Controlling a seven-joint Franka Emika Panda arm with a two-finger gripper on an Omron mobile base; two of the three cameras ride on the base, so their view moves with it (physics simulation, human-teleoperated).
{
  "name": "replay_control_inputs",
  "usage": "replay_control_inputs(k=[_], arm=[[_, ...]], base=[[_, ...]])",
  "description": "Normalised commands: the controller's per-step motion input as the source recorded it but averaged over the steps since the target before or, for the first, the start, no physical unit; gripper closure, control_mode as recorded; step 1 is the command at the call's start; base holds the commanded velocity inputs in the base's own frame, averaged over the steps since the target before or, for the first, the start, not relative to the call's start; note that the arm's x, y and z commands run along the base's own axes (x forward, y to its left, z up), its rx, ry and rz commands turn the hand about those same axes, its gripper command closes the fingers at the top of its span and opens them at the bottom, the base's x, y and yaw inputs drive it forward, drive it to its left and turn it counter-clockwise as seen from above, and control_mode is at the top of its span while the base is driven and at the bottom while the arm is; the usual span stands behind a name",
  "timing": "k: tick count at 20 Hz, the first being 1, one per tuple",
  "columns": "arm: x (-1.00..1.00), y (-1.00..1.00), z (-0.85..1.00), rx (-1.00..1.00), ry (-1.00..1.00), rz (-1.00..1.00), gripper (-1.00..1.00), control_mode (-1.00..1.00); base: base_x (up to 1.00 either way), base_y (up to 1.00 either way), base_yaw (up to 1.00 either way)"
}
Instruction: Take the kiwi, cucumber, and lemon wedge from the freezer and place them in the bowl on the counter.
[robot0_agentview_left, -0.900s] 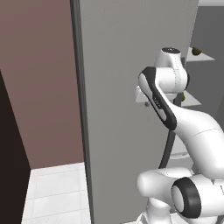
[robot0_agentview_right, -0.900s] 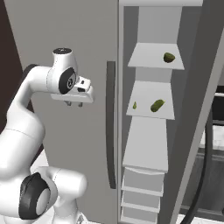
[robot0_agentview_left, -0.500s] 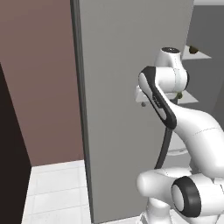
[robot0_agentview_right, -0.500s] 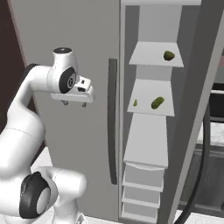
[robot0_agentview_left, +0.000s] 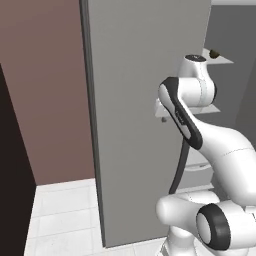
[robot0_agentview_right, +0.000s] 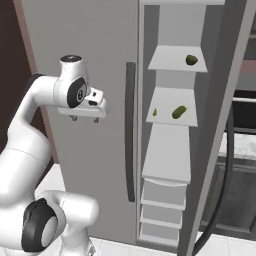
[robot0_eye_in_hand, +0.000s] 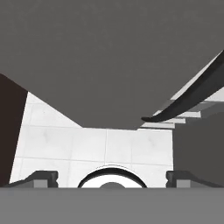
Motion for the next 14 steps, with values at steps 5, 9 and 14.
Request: replay_control_inputs(k=[5, 9, 14], arm=[[0.00, 0.00, 0.00, 0.00, 0.00, 0.00, -1.00, 1.00], [0.00, 0.00, 0.00, 0.00, 0.00, 0.00, -1.00, 1.00], [0.00, 0.00, 0.00, 0.00, 0.00, 0.00, -1.00, 1.00]], base=[[0.03, -0.33, 0.00], [0.13, -0.51, 0.00], [0.05, -0.57, 0.00]])
